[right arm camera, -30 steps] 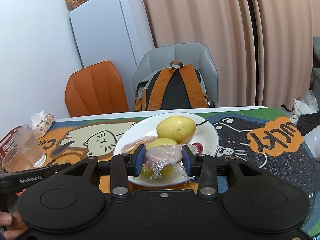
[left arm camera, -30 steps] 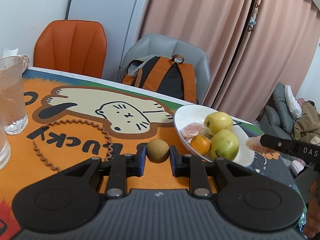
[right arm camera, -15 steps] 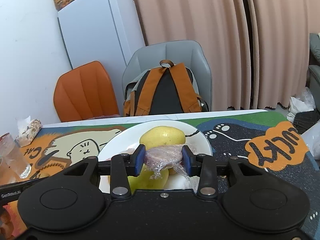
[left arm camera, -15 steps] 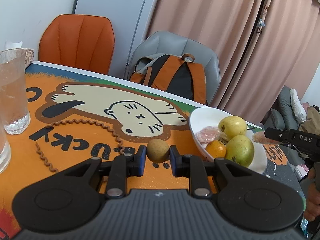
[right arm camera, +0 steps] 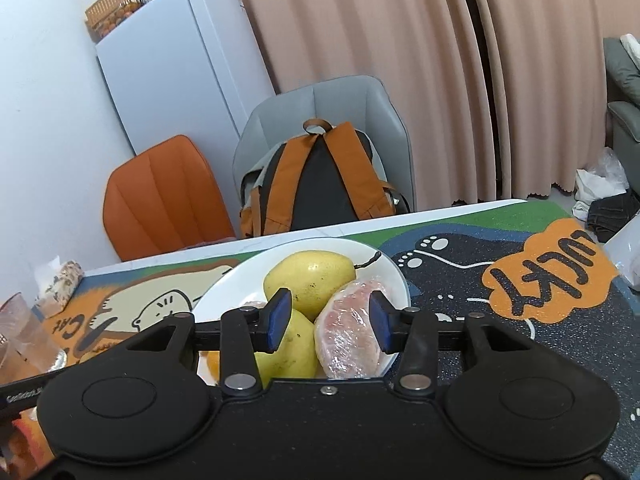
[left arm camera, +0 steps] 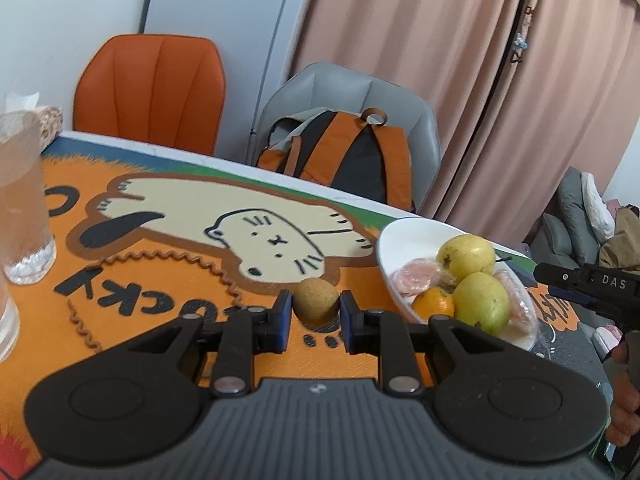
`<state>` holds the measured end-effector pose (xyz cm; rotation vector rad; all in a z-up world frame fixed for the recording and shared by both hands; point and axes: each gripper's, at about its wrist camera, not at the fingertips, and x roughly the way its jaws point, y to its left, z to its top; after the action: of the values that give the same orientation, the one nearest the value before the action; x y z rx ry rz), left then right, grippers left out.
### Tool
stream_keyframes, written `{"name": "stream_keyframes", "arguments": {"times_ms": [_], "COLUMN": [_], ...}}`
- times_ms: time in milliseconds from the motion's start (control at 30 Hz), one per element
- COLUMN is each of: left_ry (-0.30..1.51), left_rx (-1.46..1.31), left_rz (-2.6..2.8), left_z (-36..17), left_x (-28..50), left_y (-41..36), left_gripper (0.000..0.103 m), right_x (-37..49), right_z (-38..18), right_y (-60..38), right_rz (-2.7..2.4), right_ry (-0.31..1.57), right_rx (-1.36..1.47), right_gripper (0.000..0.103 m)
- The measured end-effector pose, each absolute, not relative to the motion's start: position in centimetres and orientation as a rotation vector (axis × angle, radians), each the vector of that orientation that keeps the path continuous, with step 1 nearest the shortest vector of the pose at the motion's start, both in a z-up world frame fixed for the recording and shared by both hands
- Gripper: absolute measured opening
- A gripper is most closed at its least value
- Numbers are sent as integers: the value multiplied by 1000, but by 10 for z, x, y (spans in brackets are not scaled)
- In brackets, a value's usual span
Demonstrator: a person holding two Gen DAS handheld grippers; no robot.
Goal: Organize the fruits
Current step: 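Lower the long wrapped fruit onto the plate with the right gripper, then open the right gripper and release the wrapped fruit on the plate while the left gripper drops the brown fruit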
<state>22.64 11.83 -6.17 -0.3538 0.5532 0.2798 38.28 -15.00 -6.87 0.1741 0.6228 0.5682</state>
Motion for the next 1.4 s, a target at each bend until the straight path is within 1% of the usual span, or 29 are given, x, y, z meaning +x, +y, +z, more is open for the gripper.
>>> {"name": "stream_keyframes", "arguments": {"times_ms": [267, 367, 433, 467, 667, 800, 1067, 1133, 1300, 1400], "left_ry": [529, 525, 521, 519, 520, 527, 542, 539, 564, 572], "left_rx": [-290, -271, -263, -261, -241, -239, -242, -245, -254, -263], "left_rz": [248, 237, 230, 226, 193, 162, 114, 117, 135, 161], "left_z": [-43, -39, -36, -35, -32, -33, -38, -39, -45, -48], "left_x": [249, 259, 267, 270, 295, 311, 335, 337, 335, 328], "left_y": [99, 93, 91, 89, 78, 68, 49, 47, 50, 56], "left_gripper": [23, 23, 23, 23, 23, 23, 23, 26, 27, 32], "right_x": [380, 380, 380, 379, 377, 377, 376, 377, 378, 375], "right_z": [-74, -75, -74, -74, -77, -77, -76, -76, -76, -74], "right_y": [-162, -165, -167, -167, -169, -173, -176, -177, -180, -178], "right_rz": [589, 593, 595, 599, 608, 603, 603, 601, 598, 611], "right_ry": [640, 641, 634, 634, 640, 635, 625, 625, 625, 620], "right_rx": [231, 230, 227, 229, 222, 228, 232, 233, 238, 231], "right_gripper": [44, 48, 54, 55, 57, 62, 64, 64, 64, 66]}}
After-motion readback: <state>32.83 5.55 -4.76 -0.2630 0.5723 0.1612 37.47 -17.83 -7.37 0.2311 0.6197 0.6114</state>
